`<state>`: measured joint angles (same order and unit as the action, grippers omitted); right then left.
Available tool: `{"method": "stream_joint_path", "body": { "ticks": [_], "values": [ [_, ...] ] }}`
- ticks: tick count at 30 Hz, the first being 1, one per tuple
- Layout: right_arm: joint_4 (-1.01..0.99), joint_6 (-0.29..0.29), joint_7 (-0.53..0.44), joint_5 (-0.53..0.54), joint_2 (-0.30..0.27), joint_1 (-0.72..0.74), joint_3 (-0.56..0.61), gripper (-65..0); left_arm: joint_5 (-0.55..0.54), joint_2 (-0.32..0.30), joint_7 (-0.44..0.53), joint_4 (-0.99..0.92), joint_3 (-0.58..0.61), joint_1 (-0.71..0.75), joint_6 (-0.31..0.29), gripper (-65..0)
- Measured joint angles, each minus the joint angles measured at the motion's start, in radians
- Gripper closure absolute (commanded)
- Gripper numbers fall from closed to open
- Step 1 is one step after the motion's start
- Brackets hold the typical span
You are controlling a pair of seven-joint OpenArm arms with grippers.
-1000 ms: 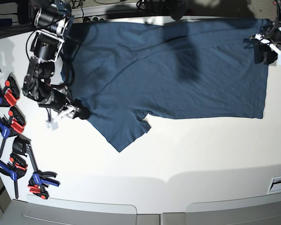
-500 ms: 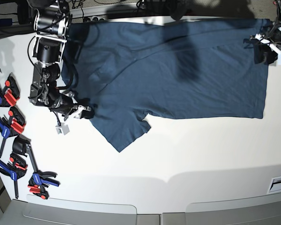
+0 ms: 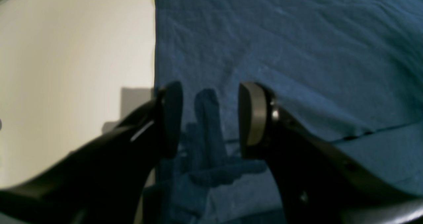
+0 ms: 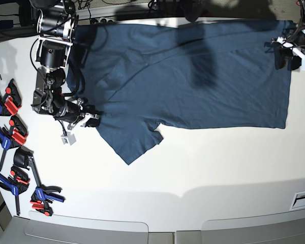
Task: Fold the T-shirt properly
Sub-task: 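Move the left gripper to the hem corner and grasp it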
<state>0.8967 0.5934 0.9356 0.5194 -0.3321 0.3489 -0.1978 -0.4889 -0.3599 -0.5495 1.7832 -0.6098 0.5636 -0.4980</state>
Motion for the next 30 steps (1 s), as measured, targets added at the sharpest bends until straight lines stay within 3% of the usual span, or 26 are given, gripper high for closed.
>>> {"method": "stream_joint_path", "body": {
  "ticks": [3, 5, 9, 16, 20, 23, 30],
  "values": [
    [0.0, 0.0, 0.0, 0.0, 0.0, 0.0, 0.0, 0.0, 0.0, 0.0, 0.001, 0.0, 0.0, -0.049, 0.002, -25.6],
    [0.0, 0.0, 0.0, 0.0, 0.0, 0.0, 0.0, 0.0, -0.001, -0.003, 0.003, -0.005, 0.0, -0.092, 0.043, -25.6],
    [0.0, -0.003, 0.0, 0.002, 0.002, 0.0, 0.0, 0.0, -0.002, -0.046, 0.003, -0.089, 0.001, -0.188, 0.064, -25.6],
    [0.0, -0.002, 0.0, 0.002, 0.003, 0.0, 0.001, 0.0, -0.064, -0.152, 0.025, -0.438, 0.002, -0.388, 0.064, -25.8],
    [0.0, -0.003, 0.0, 0.002, 0.003, 0.0, 0.001, 0.0, -0.115, -0.205, 0.031, -0.655, 0.001, -0.505, 0.068, -29.9],
    [0.0, -0.003, 0.0, 0.002, 0.003, 0.0, 0.001, 0.0, -0.156, -0.22, 0.034, -0.792, 0.001, -0.578, 0.065, -30.1],
    [0.0, -0.002, 0.0, 0.002, 0.003, 0.0, 0.001, 0.0, -0.195, -0.202, 0.032, -1.007, 0.002, -0.695, -0.014, -30.1]
  ]
}}
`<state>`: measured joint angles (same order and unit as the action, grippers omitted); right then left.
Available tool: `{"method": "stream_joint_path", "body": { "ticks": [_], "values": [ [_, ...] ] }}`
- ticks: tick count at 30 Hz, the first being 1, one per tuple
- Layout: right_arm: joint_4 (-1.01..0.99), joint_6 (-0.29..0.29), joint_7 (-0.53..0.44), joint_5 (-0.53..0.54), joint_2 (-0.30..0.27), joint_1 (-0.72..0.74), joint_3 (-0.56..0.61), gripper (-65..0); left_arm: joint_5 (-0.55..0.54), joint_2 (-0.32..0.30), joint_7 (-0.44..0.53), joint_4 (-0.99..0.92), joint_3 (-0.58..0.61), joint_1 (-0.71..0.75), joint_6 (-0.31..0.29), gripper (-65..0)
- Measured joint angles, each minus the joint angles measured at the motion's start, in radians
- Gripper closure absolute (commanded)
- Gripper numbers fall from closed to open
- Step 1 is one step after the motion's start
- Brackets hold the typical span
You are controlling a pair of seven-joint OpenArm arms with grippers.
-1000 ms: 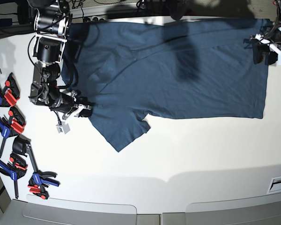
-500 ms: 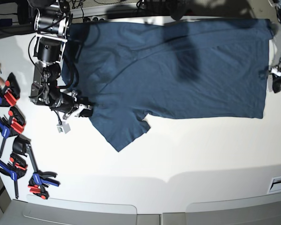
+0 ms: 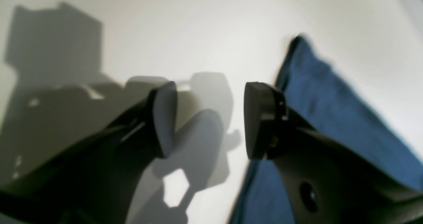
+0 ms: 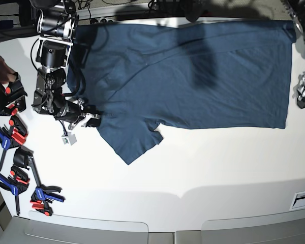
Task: Fold the T-shirt properly
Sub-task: 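Move the left gripper to the hem corner and grasp it, then fold the shirt lengthwise with both grippers toward the robot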
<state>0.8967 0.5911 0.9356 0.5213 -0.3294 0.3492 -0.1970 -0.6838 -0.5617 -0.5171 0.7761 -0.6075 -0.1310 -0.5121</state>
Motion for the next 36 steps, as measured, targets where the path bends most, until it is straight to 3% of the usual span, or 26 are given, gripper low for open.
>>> {"method": "stream_joint_path", "body": {
  "ticks": [12, 17, 19, 24, 30, 36],
  "values": [
    [0.0, 0.0, 0.0, -0.001, 0.0, 0.0, 0.0, 0.0, -0.016, 0.006, 0.024, -0.047, 0.243, -0.1, -0.013, -30.1],
    [0.0, 0.0, 0.0, -0.001, 0.0, 0.0, 0.0, 0.0, 0.053, 0.034, 0.043, -0.047, 0.288, -0.122, -0.014, -29.0],
    [0.0, 0.0, 0.0, -0.001, 0.0, -0.001, 0.0, 0.0, 0.065, 0.039, 0.05, -0.047, 0.288, -0.124, -0.013, -24.9],
    [0.0, 0.0, 0.0, -0.001, 0.0, 0.0, 0.0, 0.0, 0.092, 0.038, 0.063, -0.047, 0.288, -0.124, -0.013, -0.4],
    [0.0, -0.005, 0.014, 0.063, -0.001, -0.003, 0.0, 0.0, 0.091, 0.04, 0.077, -0.04, 0.288, -0.119, -0.012, 0.0],
    [0.089, 0.039, 0.144, 0.14, 0.0, -0.017, 0.005, 0.0, 0.069, 0.005, 0.003, 0.067, 0.293, -0.109, -0.009, 0.0]
  ]
}}
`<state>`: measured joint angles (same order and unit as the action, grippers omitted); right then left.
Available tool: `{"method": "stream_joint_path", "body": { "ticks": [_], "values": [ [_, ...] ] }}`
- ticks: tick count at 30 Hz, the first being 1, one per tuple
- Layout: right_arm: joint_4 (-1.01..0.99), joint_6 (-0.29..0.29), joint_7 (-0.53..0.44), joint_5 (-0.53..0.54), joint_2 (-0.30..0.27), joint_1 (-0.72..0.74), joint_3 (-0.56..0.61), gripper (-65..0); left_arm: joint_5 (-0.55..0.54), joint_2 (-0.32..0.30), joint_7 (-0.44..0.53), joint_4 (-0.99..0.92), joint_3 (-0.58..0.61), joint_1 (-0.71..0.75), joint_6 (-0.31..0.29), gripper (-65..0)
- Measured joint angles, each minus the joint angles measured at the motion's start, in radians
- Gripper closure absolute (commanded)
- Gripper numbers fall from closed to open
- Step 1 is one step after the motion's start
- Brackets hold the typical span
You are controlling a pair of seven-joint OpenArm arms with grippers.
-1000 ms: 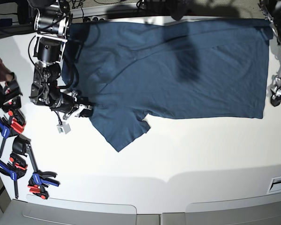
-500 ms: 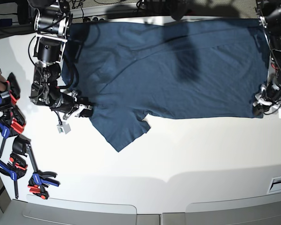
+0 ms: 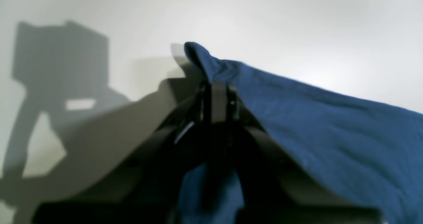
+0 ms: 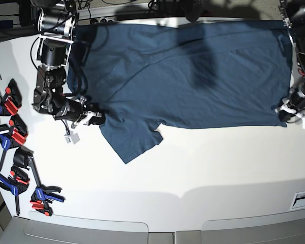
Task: Fold the T-shirt properly
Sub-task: 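Fold the shirt lengthwise with both grippers toward the robot, then release the shirt with the right gripper and lift it away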
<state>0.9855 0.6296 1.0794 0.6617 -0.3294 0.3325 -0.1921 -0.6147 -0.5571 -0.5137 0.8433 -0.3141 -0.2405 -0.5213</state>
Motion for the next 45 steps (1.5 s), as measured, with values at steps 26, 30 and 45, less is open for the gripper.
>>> {"method": "stream_joint_path", "body": {
  "ticks": [26, 30, 45],
  "values": [
    [0.354, 0.056, 0.323, 0.392, 0.003, -0.348, -0.415, 0.0, -0.171, -0.036, -0.202, 0.578, -0.242, 0.421, -0.057, 0.0],
    [0.354, 0.06, 0.335, 0.496, 0.003, -0.391, -0.473, 0.0, -0.174, -0.033, -0.25, 0.586, -0.273, 0.47, -0.06, 0.0],
    [0.357, 0.06, 0.332, 0.52, 0.008, -0.477, -0.484, 0.0, -0.175, -0.031, -0.311, 0.588, -0.281, 0.545, -0.059, 0.0]
  ]
}}
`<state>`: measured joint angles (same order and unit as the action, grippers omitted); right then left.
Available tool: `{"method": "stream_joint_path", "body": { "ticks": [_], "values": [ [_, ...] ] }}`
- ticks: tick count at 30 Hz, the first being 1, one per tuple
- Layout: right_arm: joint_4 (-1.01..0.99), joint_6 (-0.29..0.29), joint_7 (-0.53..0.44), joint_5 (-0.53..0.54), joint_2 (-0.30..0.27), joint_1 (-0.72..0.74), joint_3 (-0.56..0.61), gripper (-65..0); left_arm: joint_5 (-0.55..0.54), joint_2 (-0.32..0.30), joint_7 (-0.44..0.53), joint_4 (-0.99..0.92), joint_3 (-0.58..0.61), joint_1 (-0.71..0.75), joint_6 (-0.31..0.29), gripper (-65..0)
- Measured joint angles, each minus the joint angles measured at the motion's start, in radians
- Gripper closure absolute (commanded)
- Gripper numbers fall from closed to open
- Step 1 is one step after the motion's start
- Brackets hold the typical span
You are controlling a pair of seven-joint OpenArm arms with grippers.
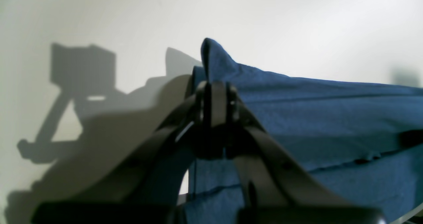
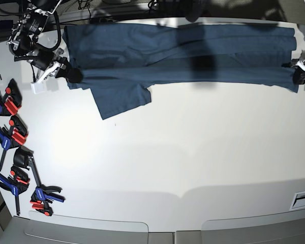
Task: Fold the T-shirt properly
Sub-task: 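Release the shirt with the right gripper and lift it away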
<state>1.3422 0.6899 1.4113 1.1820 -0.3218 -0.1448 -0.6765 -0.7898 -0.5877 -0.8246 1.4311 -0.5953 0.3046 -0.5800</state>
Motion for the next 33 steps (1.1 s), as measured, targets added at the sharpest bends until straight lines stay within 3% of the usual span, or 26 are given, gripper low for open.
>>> {"method": "stream_joint_path", "body": {
  "ticks": [4, 5, 8, 10, 16, 20, 25, 33],
  "values": [
    [0.0, 0.0, 0.0, 0.0, 0.0, 0.0, 0.0, 0.0, 0.0, 0.0, 0.0, 0.0, 0.0, 0.0, 0.0, 0.0],
    [0.0, 0.0, 0.0, -0.004, 0.0, 0.0, 0.0, 0.0, 0.0, 0.0, 0.0, 0.0, 0.0, 0.0, 0.0, -3.7],
    [0.0, 0.0, 0.0, -0.037, 0.0, 0.0, 0.0, -15.5, 0.0, 0.0, 0.009, 0.0, 0.0, 0.0, 0.003, -15.3],
    [0.0, 0.0, -0.001, -0.038, 0.0, 0.0, -0.001, -19.8, 0.0, 0.0, 0.014, 0.0, 0.0, 0.0, 0.003, -16.8],
    [0.0, 0.0, 0.0, -0.036, 0.0, 0.003, 0.0, -19.7, 0.0, 0.0, 0.018, 0.0, 0.0, 0.0, 0.003, -16.8],
    [0.0, 0.0, 0.0, 0.0, -0.006, 0.022, -0.002, -19.7, 0.0, 0.0, 0.084, 0.0, 0.0, 0.0, 0.003, -16.8],
    [0.001, 0.0, -0.001, -0.001, -0.006, 0.091, -0.016, -19.7, 0.032, 0.0, 0.148, 0.0, -0.001, 0.0, 0.003, -16.8],
    [0.001, 0.002, -0.001, -0.001, -0.005, 0.234, -0.019, -19.7, 0.046, 0.0, 0.148, 0.0, -0.001, 0.0, 0.003, -16.8]
  ]
}}
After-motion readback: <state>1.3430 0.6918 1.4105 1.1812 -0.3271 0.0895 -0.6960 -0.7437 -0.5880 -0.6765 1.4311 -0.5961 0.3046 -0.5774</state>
